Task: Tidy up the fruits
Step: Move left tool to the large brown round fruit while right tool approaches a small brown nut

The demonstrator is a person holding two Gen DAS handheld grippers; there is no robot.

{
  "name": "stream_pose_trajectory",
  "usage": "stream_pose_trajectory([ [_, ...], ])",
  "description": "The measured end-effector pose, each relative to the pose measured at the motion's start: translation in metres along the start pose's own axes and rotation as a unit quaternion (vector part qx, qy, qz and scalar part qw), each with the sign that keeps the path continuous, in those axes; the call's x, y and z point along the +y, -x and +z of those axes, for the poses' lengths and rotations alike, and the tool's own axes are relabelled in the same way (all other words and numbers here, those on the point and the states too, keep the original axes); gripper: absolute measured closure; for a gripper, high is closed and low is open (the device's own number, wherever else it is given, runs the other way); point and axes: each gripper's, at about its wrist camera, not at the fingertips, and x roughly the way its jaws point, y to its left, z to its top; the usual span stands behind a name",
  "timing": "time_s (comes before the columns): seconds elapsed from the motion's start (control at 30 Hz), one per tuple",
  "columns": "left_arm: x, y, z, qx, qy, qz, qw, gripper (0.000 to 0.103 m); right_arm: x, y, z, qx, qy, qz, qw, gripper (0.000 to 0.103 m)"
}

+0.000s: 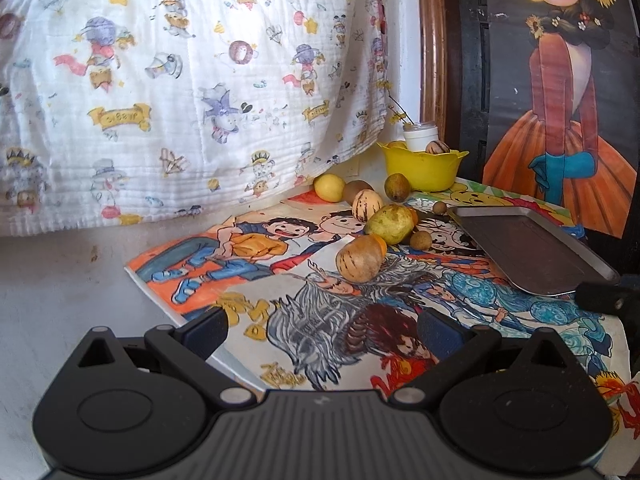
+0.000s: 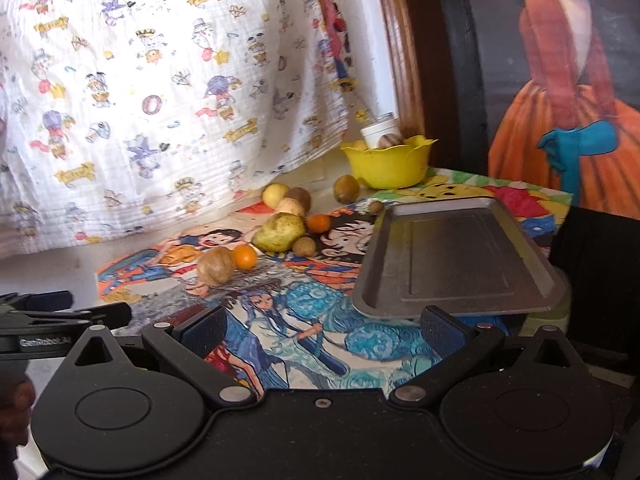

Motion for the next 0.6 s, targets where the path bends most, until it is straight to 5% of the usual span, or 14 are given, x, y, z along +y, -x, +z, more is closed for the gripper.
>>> stream_pose_trajectory([
  [0.2, 0.004, -0.007, 0.03, 0.022, -0.038, -0.02, 0.9988, 0.0, -0.007, 0.011, 0.048, -0.004, 0.08, 0.004, 0.997, 0.0],
  [0.43, 0.018, -0.017, 0.074, 0.024, -0.062, -0.051, 0.9965, 0.0, 0.002, 0.017, 0.122, -0.026, 0.226, 0.002, 0.974, 0.0],
  [0.6, 0.022, -0.027, 0.108, 0.009, -0.075, -0.071, 0.9946, 0.0, 0.012, 0.0, 0.188, -0.013, 0.247, 0.023, 0.969, 0.0],
])
